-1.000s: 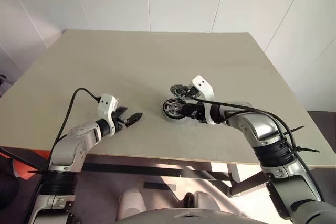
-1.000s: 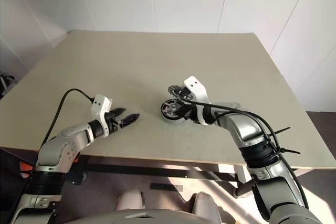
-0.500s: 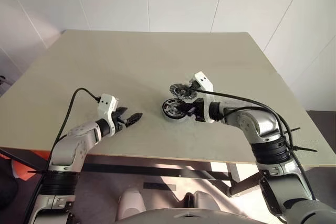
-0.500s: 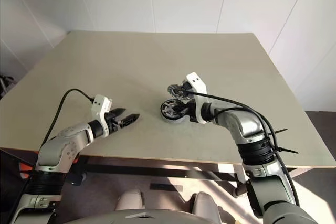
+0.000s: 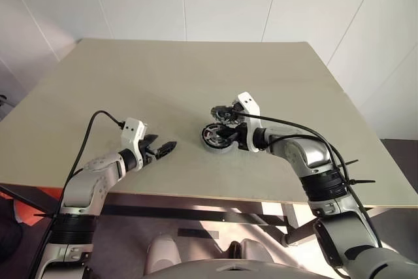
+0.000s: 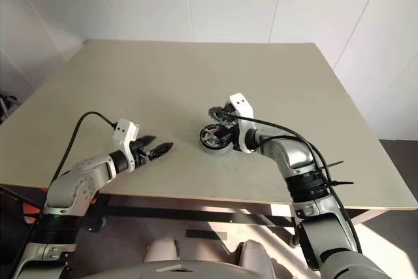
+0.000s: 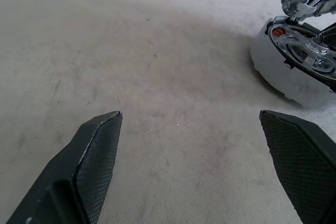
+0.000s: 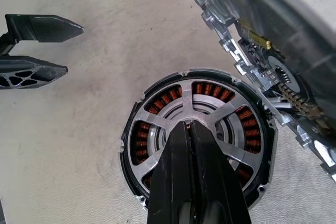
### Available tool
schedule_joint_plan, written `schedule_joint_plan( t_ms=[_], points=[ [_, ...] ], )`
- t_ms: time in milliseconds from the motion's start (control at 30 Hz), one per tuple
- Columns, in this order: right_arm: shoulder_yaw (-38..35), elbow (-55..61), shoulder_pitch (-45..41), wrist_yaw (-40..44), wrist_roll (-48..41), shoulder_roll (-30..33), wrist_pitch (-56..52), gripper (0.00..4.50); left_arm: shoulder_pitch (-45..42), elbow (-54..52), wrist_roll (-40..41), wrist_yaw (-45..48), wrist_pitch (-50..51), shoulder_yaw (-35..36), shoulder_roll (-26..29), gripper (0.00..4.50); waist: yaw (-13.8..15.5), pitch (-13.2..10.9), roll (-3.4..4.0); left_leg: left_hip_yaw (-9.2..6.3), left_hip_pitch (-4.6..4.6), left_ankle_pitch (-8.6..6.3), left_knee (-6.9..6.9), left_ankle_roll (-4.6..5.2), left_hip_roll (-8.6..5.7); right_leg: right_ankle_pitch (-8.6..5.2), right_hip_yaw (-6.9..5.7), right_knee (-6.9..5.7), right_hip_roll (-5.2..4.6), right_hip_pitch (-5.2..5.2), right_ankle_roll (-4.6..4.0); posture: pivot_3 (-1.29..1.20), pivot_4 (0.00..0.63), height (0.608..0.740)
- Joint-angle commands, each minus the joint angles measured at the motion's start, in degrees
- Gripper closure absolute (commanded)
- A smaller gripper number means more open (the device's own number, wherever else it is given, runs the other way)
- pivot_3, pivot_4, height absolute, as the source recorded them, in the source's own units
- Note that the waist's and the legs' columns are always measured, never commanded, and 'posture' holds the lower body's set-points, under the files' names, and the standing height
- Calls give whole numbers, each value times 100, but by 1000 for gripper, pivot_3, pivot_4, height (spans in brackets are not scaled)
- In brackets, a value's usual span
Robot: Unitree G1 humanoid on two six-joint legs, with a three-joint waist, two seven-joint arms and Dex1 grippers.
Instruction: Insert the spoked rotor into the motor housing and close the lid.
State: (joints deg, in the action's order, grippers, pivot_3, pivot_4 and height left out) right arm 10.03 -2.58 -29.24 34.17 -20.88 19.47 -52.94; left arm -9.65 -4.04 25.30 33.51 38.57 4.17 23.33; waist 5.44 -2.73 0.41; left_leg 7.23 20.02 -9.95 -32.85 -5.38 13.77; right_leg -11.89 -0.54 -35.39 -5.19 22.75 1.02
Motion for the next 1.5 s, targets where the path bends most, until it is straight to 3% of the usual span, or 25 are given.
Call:
schedule_joint_plan(
  t_ms=[33, 467, 767, 1200, 1500],
  points=[
    [65, -167, 43, 53, 56, 32, -138, 4436, -81, -133, 24, 14, -61, 77, 47, 68, 0, 5, -8, 0, -3, 0, 0, 0, -1, -1, 1, 1, 0, -3, 1, 0, 0, 740],
    [-231, 1077, -164, 373, -416, 394, -661, 4436, -110, -115, 20, 23, -61, 42, 27, 68, 4, 2, -4, 0, 17, -2, 13, 3, 1, 20, 0, 13, 1, 21, -34, 0, 0, 740],
    [290, -149, 278, 125, 223, 193, -145, 4436, -59, -165, 43, -15, -53, 75, -2, 68, -22, 7, -7, 3, 10, -4, 14, 6, -1, 15, 0, 22, 1, 15, -25, 0, 0, 740],
    [-181, 635, -385, 292, -232, 194, -334, 4436, -37, -137, 26, -7, -76, 33, -31, 68, -9, 2, -2, 2, 11, -2, 12, 3, -1, 0, 1, 36, 1, 13, 2, 0, 0, 740],
    [-51, -205, -575, 247, 89, 131, 52, 4436, 5, -203, 18, -18, -53, 18, -66, 68, 2, 3, -2, 2, 29, 2, 50, -6, -1, 23, -2, 61, 3, 27, -40, 0, 0, 740]
  ],
)
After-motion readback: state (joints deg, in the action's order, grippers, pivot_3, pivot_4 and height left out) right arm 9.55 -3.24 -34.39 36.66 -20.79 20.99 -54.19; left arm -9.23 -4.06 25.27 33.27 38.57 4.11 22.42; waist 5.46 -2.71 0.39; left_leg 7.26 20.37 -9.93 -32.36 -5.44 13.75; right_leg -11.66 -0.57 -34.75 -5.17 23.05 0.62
